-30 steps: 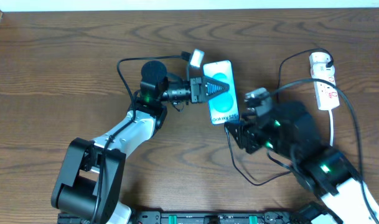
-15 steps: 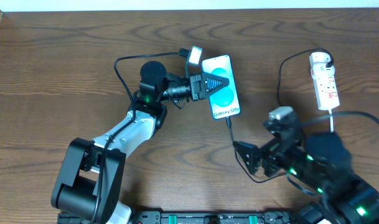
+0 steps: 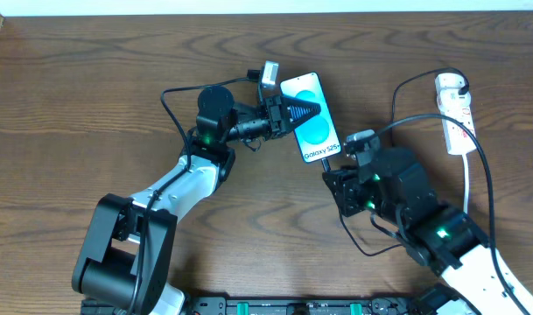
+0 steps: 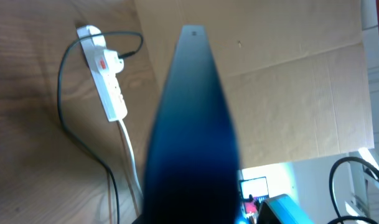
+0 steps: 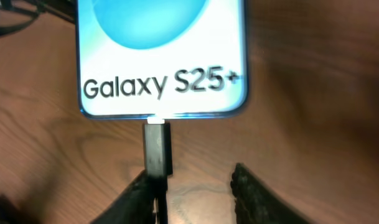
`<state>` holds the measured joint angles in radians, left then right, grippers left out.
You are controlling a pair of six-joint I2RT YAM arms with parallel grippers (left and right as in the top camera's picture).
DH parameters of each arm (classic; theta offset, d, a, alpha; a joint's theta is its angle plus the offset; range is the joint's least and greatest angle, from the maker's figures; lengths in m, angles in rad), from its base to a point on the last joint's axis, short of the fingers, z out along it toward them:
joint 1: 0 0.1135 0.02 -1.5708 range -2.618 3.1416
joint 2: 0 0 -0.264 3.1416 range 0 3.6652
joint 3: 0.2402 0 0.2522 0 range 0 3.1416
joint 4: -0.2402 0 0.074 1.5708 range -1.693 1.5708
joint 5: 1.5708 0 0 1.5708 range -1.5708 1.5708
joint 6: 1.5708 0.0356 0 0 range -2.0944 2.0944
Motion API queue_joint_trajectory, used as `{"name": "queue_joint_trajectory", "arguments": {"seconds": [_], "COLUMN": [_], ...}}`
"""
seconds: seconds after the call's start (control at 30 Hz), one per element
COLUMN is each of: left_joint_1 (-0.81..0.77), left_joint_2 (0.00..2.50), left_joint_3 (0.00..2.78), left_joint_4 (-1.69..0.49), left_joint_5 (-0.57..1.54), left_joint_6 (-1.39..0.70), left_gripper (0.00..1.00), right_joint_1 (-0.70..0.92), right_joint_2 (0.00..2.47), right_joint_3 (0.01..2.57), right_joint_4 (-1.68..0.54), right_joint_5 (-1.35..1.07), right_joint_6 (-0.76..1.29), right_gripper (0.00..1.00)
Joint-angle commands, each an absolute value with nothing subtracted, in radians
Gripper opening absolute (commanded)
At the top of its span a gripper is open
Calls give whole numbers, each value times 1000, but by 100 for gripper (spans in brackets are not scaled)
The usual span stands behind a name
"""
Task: Plug charger to phone and switch on socket
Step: 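Open the right gripper and pull it back from the plugged cable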
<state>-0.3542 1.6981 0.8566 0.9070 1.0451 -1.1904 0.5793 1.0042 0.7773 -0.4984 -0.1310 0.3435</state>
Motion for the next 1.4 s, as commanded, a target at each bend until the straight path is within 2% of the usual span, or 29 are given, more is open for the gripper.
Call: {"name": "queue_joint_trajectory", "arguments": {"seconds": [0.0, 0.1, 0.33, 0.53, 0.6, 0.8, 0.9, 1.0, 1.17, 1.23, 1.37], "left_joint_1": [-350, -357, -402, -409, -409, -409, -409, -411, -434, -445, -470], "left_joint_2": [1686, 1686, 1686, 1686, 1686, 1686, 1686, 1686, 1686, 1686, 1696], "left_joint_3": [859, 855, 850, 850, 850, 850, 851, 862, 938, 997, 1155], "left_joint_4": [918, 914, 880, 880, 877, 876, 877, 876, 817, 697, 304], "left_joint_5": [1081, 1093, 1098, 1172, 1170, 1136, 1105, 1098, 1069, 1055, 954], "left_joint_6": [-1193, -1159, -1108, -1072, -1070, -1074, -1082, -1100, -1077, -1000, -777], "left_gripper": [7, 7, 7, 7, 7, 7, 7, 7, 7, 7, 7], "right_joint_1": [585, 585, 585, 583, 583, 582, 582, 582, 582, 582, 582], "right_joint_2": [1025, 1026, 1016, 997, 976, 887, 813, 716, 546, 486, 409], "right_joint_3": [778, 778, 778, 783, 790, 790, 792, 795, 798, 798, 798], "right_joint_4": [-469, -436, -304, -338, -337, -481, -584, -641, -640, -639, -653], "right_joint_5": [-134, -134, -213, -194, -187, -148, -148, -136, -56, -10, 43], "right_joint_6": [348, 348, 355, 343, 336, 321, 321, 321, 321, 322, 321], "right_gripper": [21, 2, 1, 1, 8, 52, 66, 76, 87, 90, 94]}}
